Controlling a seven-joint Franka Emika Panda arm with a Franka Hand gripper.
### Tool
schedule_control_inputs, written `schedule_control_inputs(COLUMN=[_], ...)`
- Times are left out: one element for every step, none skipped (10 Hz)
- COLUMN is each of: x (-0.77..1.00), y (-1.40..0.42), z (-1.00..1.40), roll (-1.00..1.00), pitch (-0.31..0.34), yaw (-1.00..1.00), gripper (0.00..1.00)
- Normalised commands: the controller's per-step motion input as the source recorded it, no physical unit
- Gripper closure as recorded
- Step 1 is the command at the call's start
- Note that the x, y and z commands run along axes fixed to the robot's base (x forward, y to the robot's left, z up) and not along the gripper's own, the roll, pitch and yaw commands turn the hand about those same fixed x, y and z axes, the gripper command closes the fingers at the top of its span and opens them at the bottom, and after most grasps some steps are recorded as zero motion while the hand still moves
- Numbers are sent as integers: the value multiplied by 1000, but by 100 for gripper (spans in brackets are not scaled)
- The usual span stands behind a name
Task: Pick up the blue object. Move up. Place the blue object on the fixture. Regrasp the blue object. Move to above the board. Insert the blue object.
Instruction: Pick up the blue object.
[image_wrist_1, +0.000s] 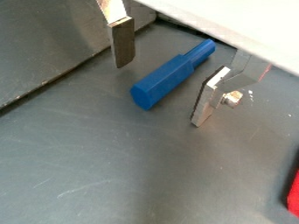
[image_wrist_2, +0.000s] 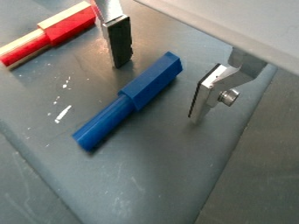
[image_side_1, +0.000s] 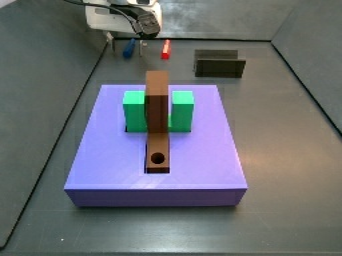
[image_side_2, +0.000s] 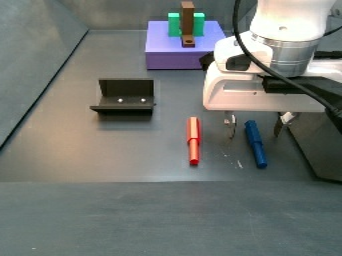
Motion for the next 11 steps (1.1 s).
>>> schedule_control_inputs(x=[0,40,0,0,0,0,0,0,0,0,0], y=[-77,-186,0,0,3,0,0,0,0,0,0], z=[-200,-140,-14,0,-3,0,0,0,0,0,0], roll=[-139,-117,-47,11,57,0,0,0,0,0,0], pitch=[-119,-70,0,0,0,0,0,0,0,0,0], yaw=[51,49,0,0,0,0,0,0,0,0,0], gripper=[0,0,0,0,0,0,100,100,100,100,100])
